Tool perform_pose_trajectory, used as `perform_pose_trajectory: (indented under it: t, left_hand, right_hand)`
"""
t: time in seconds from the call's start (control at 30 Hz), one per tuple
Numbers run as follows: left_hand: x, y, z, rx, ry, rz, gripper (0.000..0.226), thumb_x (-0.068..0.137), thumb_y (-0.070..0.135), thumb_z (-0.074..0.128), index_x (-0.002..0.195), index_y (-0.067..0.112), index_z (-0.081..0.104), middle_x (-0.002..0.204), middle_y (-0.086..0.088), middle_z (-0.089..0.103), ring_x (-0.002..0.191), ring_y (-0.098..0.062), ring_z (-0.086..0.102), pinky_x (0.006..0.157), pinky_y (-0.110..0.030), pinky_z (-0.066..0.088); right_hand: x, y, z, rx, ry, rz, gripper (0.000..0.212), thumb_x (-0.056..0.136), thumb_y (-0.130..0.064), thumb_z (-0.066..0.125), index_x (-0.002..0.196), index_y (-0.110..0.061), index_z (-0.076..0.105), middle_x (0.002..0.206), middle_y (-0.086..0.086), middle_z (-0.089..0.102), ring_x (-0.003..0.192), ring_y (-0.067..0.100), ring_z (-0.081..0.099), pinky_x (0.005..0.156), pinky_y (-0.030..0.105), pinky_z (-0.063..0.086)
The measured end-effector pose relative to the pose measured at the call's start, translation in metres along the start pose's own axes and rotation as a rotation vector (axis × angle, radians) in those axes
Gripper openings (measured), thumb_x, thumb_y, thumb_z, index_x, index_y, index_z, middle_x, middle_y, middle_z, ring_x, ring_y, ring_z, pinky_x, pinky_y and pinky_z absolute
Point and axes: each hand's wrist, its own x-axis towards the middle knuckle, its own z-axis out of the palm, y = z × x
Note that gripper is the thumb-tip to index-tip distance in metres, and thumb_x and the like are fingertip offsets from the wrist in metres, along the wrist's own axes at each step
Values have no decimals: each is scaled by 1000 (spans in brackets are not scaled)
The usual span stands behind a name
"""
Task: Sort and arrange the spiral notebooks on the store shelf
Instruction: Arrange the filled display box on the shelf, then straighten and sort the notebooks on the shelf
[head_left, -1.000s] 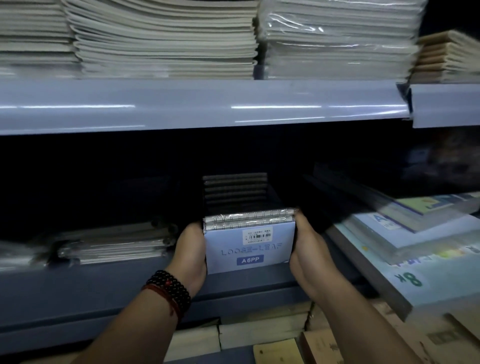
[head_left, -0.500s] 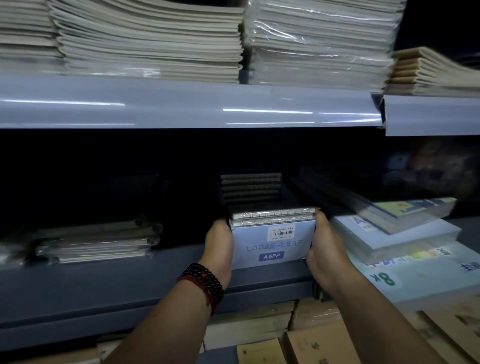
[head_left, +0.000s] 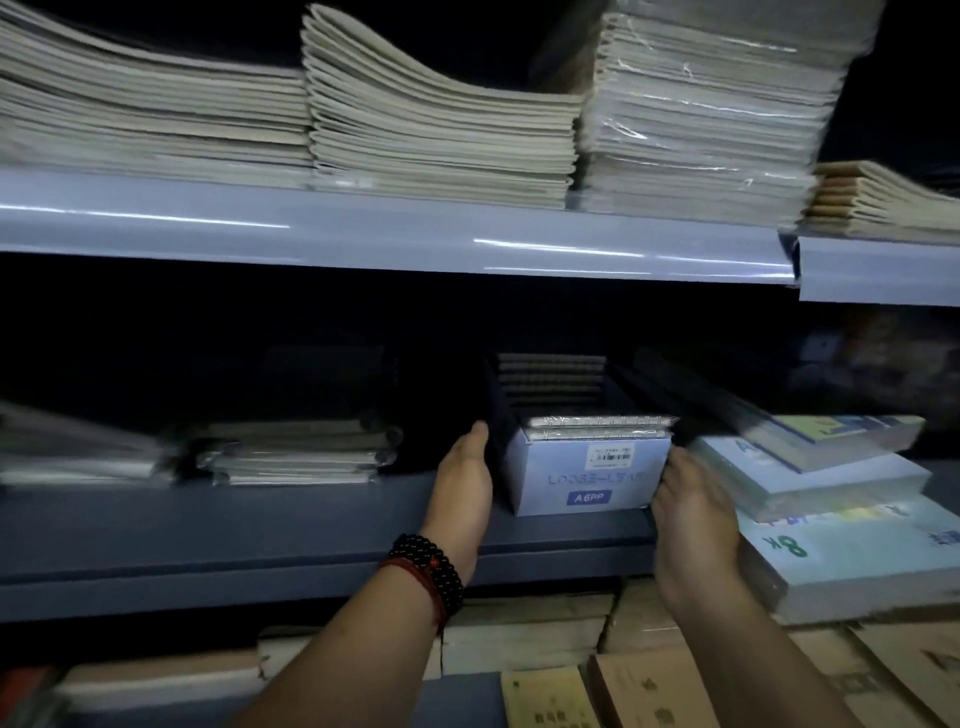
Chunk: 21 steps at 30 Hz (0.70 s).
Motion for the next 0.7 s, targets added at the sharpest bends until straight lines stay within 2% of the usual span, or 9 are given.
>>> perform_pose_trajectory:
  t: [0.1, 0.17, 0.3, 0.37, 0.43, 0.47, 0.57, 0.67, 0.7]
  left_hand:
    - [-14, 5, -29, -20, 19, 45, 62, 103, 54, 41, 157, 24, 33, 159, 5, 37, 144, -13, 37, 123, -36, 25]
    - [-26, 8, -50, -9, 15, 86, 59, 104, 54, 39, 155, 25, 36, 156, 8, 42, 142, -11, 39, 122, -35, 25]
    - [-55, 16, -83, 10, 32, 150, 38, 103, 48, 45, 138, 34, 53, 143, 14, 53, 133, -7, 46, 115, -29, 32]
    - [-70, 19, -96, 31, 38, 202, 28, 102, 40, 53, 128, 34, 60, 131, 16, 58, 120, 0, 53, 98, -19, 39]
    - [-83, 22, -106, 98, 39, 263, 27, 101, 34, 58, 128, 31, 61, 124, 18, 61, 110, 7, 54, 84, -12, 39]
    - [-90, 23, -114, 139, 44, 288, 27, 100, 32, 59, 127, 30, 61, 124, 17, 62, 111, 7, 55, 84, -11, 40]
    - [-101, 24, -140, 336, 60, 368, 27, 99, 34, 61, 126, 35, 59, 125, 22, 62, 120, 2, 55, 101, -23, 44]
    - [-106, 27, -172, 523, 77, 422, 32, 98, 35, 61, 129, 38, 56, 129, 26, 58, 125, 5, 50, 108, -25, 40]
    - [-107, 29, -183, 565, 95, 441, 33, 98, 33, 61, 130, 37, 55, 130, 25, 57, 125, 6, 49, 109, -25, 39]
  right_hand:
    - [-18, 1, 5, 11, 66, -28, 26, 98, -23, 50, 101, -28, 76, 110, -10, 74, 109, 11, 65, 101, 34, 47]
    - [-29, 3, 8, 17, 113, -11, 25, 97, -25, 53, 114, -25, 72, 118, -10, 71, 114, 10, 64, 107, 36, 45]
    - [-62, 2, 19, 18, 157, -16, 19, 98, -25, 59, 114, -28, 68, 122, -6, 68, 116, 13, 62, 103, 31, 46]
    - [-82, 1, 28, -10, 107, -55, 25, 98, -24, 61, 122, -26, 66, 124, -5, 68, 116, 13, 62, 107, 35, 46]
    - [-100, -2, 38, -52, 37, -108, 22, 96, -20, 64, 117, -26, 67, 120, -6, 69, 113, 11, 64, 106, 36, 48]
    - [-111, -3, 43, -89, -3, -142, 21, 96, -18, 64, 116, -25, 67, 118, -7, 69, 111, 8, 64, 102, 33, 50]
    - [-133, -4, 56, -304, -176, -262, 26, 96, -20, 64, 121, -28, 63, 121, -12, 63, 106, -3, 59, 84, 18, 48]
    - [-143, -2, 65, -555, -335, -384, 33, 97, -26, 63, 128, -33, 56, 129, -14, 55, 118, 4, 53, 94, 26, 46]
    - [-144, -1, 68, -637, -369, -434, 35, 97, -27, 63, 130, -32, 55, 129, -15, 52, 118, 3, 51, 95, 25, 43]
